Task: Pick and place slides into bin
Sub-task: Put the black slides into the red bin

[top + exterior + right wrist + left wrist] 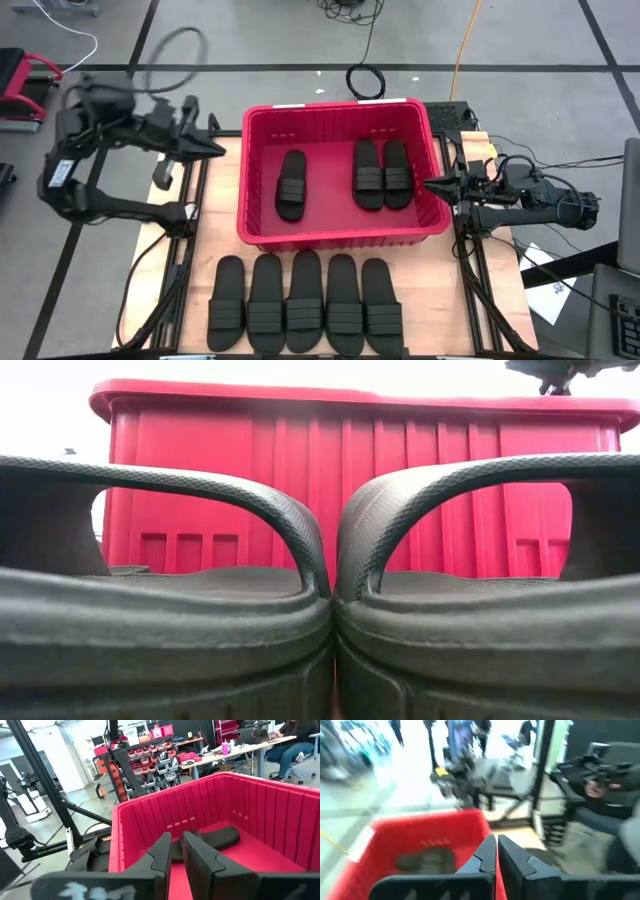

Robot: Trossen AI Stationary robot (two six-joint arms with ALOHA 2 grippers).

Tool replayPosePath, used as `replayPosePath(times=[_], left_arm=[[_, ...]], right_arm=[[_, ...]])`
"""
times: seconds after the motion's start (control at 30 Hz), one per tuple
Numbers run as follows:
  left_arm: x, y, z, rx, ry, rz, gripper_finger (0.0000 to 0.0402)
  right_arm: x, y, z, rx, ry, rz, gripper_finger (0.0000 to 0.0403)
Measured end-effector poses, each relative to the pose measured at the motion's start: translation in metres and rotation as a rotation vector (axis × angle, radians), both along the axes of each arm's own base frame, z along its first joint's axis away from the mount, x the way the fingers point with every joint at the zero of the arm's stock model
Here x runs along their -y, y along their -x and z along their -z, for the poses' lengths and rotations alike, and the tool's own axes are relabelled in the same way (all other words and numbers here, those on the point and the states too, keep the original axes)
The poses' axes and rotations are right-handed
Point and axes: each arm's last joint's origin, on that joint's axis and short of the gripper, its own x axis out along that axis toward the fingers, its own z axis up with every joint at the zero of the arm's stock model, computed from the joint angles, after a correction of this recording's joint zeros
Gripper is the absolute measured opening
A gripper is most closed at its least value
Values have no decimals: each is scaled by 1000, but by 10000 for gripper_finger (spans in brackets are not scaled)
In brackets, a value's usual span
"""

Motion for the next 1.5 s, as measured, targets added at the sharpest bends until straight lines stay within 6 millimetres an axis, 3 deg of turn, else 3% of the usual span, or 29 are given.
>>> replayPosePath(times=[0.13,0.3,0.5,0.63,0.73,0.9,1.0,1.1,1.23,1.5], left_arm=[[1,10,21,68,-41,-121,3],[-2,9,76,152,76,-233,1],[4,-8,128,479,214,-85,0],[17,-25,164,328,329,-57,0],[33,-30,169,278,340,-24,0],[55,-11,166,115,382,-18,0],[66,2,150,130,406,19,0],[75,11,143,-11,436,56,0],[97,5,169,-368,436,80,0],[130,5,198,-610,505,153,9]], right_arm=[[0,0,0,-4,27,9,41],[1,0,0,-3,26,29,41],[1,0,-1,7,15,30,41],[1,0,-1,12,-13,31,41],[1,0,-1,21,-48,33,41],[1,0,-3,43,-56,33,41],[1,0,-3,47,-56,34,41],[1,0,-3,45,-55,34,41],[1,0,-3,43,-44,36,41],[1,0,-3,39,-27,36,41]])
